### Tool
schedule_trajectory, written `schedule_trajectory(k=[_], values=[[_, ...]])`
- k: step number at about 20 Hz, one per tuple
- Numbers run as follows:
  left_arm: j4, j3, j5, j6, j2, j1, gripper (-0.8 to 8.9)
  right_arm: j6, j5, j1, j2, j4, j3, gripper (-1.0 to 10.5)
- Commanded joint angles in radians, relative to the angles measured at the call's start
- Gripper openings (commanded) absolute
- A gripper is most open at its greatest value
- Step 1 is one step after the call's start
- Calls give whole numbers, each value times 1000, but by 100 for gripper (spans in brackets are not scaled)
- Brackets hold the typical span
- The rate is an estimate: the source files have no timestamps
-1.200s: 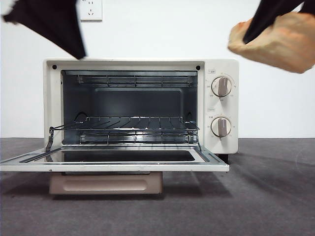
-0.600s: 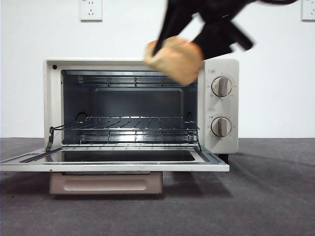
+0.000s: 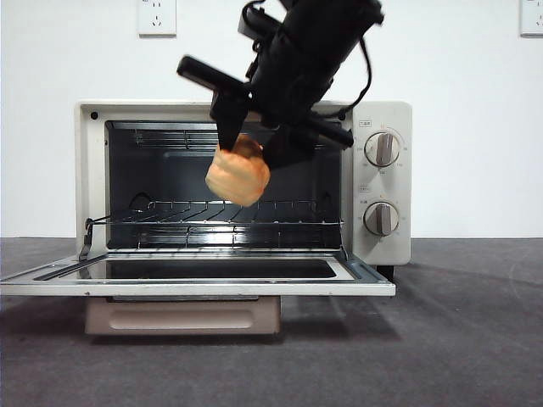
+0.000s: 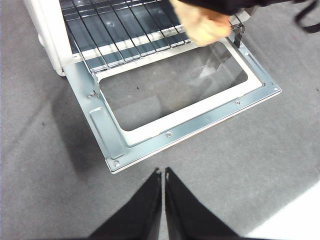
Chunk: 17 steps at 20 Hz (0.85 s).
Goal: The left arm flap open the oven, the right arm pick bread and place it into oven, the left arm flap close the oven
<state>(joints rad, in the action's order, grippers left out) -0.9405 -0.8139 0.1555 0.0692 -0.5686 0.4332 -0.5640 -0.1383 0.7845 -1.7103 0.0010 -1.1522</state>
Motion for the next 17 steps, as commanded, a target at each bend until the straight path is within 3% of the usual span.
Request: schedule_trajectory(k=[1,10,17], values=[[-2,-6,-1,3,1,3,16,-46,-48,11,-45,40,-26,160],[-34,-6,-1,2,22,3,16,-57,-108,11,-87,77,-26,238],[-39,-6,-1,3,29,3,16,-58,-120,11,-87,66,-26,426]])
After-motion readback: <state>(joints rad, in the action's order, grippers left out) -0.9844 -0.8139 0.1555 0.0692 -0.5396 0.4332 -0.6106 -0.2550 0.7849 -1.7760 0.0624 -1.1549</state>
